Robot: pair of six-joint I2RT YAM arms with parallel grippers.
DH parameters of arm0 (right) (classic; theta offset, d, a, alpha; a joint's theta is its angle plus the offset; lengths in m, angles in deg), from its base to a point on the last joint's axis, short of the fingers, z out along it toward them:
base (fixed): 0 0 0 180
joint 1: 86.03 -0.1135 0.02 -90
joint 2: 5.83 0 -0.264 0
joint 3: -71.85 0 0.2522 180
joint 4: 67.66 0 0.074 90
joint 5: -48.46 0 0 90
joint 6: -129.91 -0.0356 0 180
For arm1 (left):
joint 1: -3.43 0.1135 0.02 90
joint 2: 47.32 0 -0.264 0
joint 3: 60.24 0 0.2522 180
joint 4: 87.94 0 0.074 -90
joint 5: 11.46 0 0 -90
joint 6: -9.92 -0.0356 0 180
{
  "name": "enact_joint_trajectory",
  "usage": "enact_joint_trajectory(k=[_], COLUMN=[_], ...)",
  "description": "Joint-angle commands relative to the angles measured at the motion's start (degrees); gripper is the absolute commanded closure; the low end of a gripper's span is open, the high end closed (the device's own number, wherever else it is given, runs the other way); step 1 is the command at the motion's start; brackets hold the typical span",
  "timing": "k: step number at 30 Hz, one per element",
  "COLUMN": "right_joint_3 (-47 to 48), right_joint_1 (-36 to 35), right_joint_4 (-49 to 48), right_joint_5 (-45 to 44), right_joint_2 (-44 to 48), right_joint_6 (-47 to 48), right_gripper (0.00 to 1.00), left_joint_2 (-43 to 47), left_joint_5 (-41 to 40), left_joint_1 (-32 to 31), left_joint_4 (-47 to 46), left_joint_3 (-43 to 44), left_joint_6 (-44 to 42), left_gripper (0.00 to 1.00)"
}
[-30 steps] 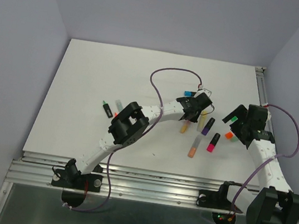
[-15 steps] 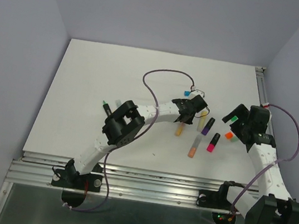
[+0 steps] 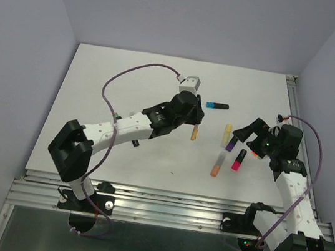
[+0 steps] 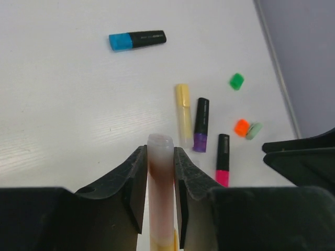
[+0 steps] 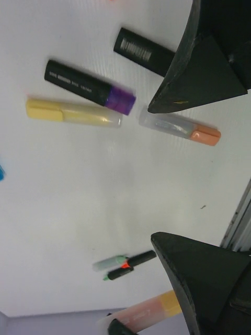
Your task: Open the pen caps
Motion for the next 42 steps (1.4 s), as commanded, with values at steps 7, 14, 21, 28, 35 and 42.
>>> enact_joint_trajectory(k=[7, 14, 21, 28, 35, 42], right_joint_3=[1.60, 8.37, 13.83, 14.97, 15.59, 15.85], right_joint_1=[-22.92, -43.22, -53.08, -54.15, -54.85, -55.02], right_joint_4=[-9.41, -7.04, -7.11, -12.66, -15.02, -16.44], right_joint_5=[1.23, -21.28, -35.28, -34.93, -33.35, -32.73], right_joint_2=[8.13, 0.23, -11.38, -15.42, -18.33, -19.82], right_joint_6=[3.98, 8.27, 10.04, 12.33, 13.73, 14.17], right_gripper=[0.00, 0.00, 0.01, 0.06, 0.18, 0.34], left_joint_2=[11.77, 8.71, 4.39, 5.00, 5.44, 5.09], left_joint_5=[3.26, -6.94, -7.73, -7.73, -7.73, -6.85], left_joint_1=[7.31, 7.23, 7.23, 6.96, 6.70, 6.52], left_joint_4=[-8.09, 9.84, 19.96, 20.93, 21.37, 21.63], left_joint_3=[-11.77, -6.24, -1.31, -1.66, -1.57, -1.57], left_joint_6=[17.69, 33.43, 37.83, 39.32, 39.33, 39.76], left_gripper=[1.00, 1.00, 1.00, 1.00, 1.00, 1.00])
